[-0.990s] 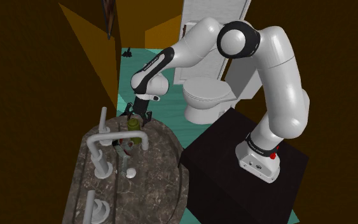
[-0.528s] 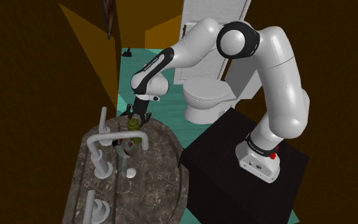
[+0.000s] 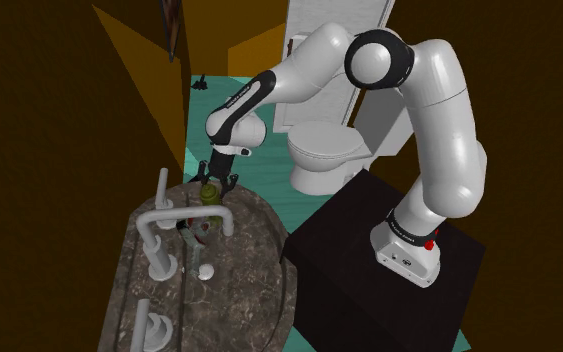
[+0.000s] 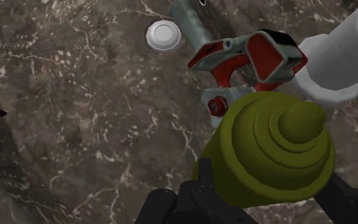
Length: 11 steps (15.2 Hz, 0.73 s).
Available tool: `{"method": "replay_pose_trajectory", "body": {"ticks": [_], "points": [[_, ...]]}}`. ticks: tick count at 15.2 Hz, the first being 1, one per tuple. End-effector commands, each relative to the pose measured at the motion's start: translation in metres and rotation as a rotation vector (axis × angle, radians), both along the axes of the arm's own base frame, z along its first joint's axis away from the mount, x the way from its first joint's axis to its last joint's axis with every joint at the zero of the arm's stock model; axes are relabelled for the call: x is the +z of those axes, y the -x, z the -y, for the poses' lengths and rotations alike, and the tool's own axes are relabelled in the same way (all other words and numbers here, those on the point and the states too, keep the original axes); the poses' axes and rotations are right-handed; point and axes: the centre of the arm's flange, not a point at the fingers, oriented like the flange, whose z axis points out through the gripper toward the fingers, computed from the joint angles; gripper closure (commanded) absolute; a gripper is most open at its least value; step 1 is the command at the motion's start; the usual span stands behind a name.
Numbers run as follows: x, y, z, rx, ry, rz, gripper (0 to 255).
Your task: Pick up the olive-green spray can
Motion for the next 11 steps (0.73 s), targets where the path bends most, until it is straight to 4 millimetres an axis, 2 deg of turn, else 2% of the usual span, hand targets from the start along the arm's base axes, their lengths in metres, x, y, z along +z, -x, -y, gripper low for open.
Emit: {"method": "replay_pose_trajectory", "body": {"ticks": [1,11], "points": [[0.011,-0.001,0.001,0.000,0.000,0.000,255],[0.064,-0.001,0.001,0.000,0.000,0.000,255]]}}
